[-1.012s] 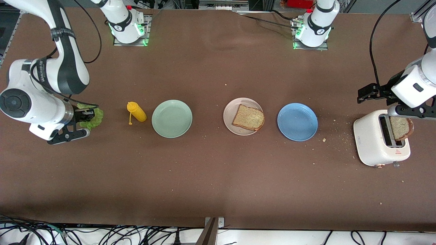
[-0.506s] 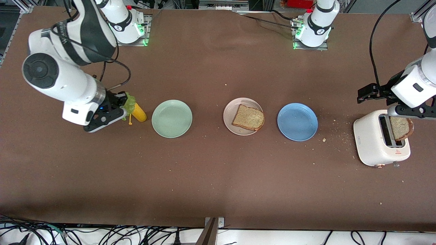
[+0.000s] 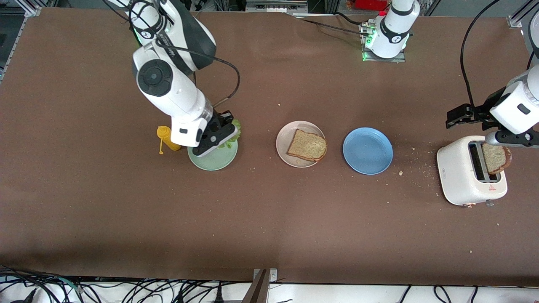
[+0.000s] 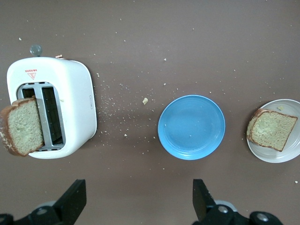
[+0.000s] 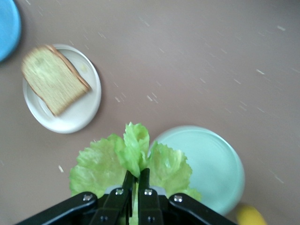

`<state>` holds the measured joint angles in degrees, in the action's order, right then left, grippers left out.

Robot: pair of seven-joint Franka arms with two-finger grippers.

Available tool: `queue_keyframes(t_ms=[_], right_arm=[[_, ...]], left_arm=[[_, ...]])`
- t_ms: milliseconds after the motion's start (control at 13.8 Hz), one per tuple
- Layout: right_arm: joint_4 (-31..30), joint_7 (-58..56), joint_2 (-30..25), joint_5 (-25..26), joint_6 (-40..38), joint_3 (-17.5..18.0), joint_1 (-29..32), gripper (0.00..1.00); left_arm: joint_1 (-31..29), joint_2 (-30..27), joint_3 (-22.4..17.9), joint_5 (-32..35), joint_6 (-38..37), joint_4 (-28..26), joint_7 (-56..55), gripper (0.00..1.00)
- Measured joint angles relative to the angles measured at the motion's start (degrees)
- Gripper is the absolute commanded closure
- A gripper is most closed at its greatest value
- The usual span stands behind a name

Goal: Make sandwich in beige plate with both arms
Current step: 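Lift the lettuce leaf and carry it over the beige plate, then lower the lettuce onto the bread and open the right gripper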

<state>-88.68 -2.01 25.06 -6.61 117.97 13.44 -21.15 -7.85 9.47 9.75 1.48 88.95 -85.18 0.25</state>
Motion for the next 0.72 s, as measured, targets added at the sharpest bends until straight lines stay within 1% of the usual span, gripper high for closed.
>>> queue_keyframes(t_ms=[145,362,506,723], right_arm=[[0.4,2.4,4.0,-2.4,6.6,0.0,-2.8,1.00],[3.5,10.1,10.5,-3.2,15.6,0.1,-7.6,1.00],[5.3,12.8,14.2,-4.6,21.2,0.4,-9.4,1.00],[6.5,14.7,17.3,-8.2,25.3,0.8,-10.4,1.00]], left_arm=[[-0.4,0.0,0.0,0.0,0.0,0.0,0.0,0.00],[-0.6,0.0,0.0,0.0,0.0,0.0,0.0,0.00],[-0.6,0.0,0.0,0.0,0.0,0.0,0.0,0.00],[-0.6,0.0,0.0,0.0,0.0,0.0,0.0,0.00]])
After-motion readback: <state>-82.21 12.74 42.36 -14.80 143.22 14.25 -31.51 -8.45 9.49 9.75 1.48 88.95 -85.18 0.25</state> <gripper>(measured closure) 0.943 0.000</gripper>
